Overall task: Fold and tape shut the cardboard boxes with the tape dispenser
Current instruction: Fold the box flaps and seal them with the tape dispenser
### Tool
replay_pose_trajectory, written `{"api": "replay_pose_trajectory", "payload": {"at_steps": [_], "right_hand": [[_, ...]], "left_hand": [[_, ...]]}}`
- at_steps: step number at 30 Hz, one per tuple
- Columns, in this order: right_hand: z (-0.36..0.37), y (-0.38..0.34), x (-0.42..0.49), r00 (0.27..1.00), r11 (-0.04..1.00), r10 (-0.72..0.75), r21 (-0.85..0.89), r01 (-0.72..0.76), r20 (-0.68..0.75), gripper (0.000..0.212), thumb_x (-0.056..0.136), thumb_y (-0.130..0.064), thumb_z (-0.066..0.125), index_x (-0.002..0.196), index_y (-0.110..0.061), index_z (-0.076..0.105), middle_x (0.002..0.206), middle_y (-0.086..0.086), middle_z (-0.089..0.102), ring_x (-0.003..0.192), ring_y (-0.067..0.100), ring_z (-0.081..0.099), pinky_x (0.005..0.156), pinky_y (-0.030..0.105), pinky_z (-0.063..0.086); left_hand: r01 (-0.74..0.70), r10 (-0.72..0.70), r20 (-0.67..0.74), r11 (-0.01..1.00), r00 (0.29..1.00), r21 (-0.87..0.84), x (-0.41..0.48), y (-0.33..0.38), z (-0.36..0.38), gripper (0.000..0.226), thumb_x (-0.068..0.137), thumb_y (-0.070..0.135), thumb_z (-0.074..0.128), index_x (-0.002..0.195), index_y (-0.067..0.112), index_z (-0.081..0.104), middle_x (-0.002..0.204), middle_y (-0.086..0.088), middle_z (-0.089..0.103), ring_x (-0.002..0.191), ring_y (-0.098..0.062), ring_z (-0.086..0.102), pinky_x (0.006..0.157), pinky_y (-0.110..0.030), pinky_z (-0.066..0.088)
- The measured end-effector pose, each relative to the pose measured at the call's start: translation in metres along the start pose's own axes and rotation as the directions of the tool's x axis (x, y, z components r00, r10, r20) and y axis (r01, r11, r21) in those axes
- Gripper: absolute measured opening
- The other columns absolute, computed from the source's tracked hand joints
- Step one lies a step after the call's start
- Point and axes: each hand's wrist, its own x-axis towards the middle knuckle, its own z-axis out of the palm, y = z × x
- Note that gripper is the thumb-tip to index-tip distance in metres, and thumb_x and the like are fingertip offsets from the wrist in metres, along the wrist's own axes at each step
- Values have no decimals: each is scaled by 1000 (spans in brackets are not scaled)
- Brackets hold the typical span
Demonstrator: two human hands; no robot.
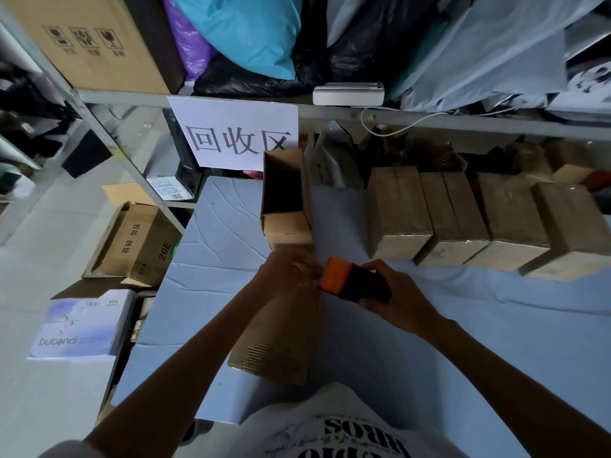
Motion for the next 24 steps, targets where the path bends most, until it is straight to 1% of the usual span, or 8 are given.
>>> {"api": "replay_pose_trajectory", "payload": {"at_steps": [3,6,9,12,16,19,22,24], "right_hand": [[-2,-4,3,999,998,-28,-50,26,-20,72,61,-36,86,120,-30,44,96,-18,57,86,-1,60,72,13,47],[-3,-6,7,995,989,-57,-142,45,-84,62,64,-48,79,114,-31,48,91,-19,56,82,-2,58,71,9,42],[-4,-8,10,982,965,-115,-253,74,-152,58,64,-64,66,108,-27,55,84,-19,57,73,-2,56,67,7,38],[-8,-11,12,972,957,-155,-270,103,-178,61,64,-72,60,104,-26,58,79,-18,58,66,-5,54,62,4,36],[-15,-14,17,980,958,-150,-265,111,-131,59,62,-69,67,102,-28,58,77,-21,55,64,-8,52,59,6,35],[-21,-8,15,987,954,-121,-287,85,-110,53,61,-64,74,98,-28,58,72,-22,53,62,-8,51,55,6,31],[-37,11,3,990,919,-79,-394,29,-113,55,62,-64,75,96,-24,59,70,-19,52,61,-1,52,55,7,30],[-46,23,-3,994,898,-43,-439,-5,-98,57,62,-64,75,98,-23,59,70,-20,50,61,0,50,55,7,30]], "left_hand": [[3,-3,-12,999,1000,36,5,2,1,12,87,-1,61,95,-4,70,95,-22,69,85,-28,63,83,-39,49],[-37,34,-51,998,998,-57,6,0,2,9,84,-4,64,89,-10,69,90,-28,67,83,-40,63,80,-44,49],[-7,3,-63,997,998,-73,7,0,4,7,82,2,68,84,-4,70,86,-22,67,80,-33,63,79,-43,50],[62,-66,-82,997,994,-46,12,1,10,8,84,2,65,82,-5,69,86,-22,66,79,-31,62,77,-40,50],[169,-161,-137,984,977,52,20,0,18,12,86,6,61,83,-1,70,85,-16,67,77,-24,61,67,-26,45],[178,-155,-183,977,971,117,19,-1,14,13,85,8,60,75,9,69,71,-3,63,66,-14,57,59,-24,41],[277,-244,-240,954,940,115,20,-16,-12,9,79,11,67,73,16,73,79,-3,67,81,-19,63,70,-30,48],[299,-276,-207,950,939,88,23,-20,-22,6,77,11,71,71,13,72,83,-5,69,84,-20,64,74,-31,49]]}}
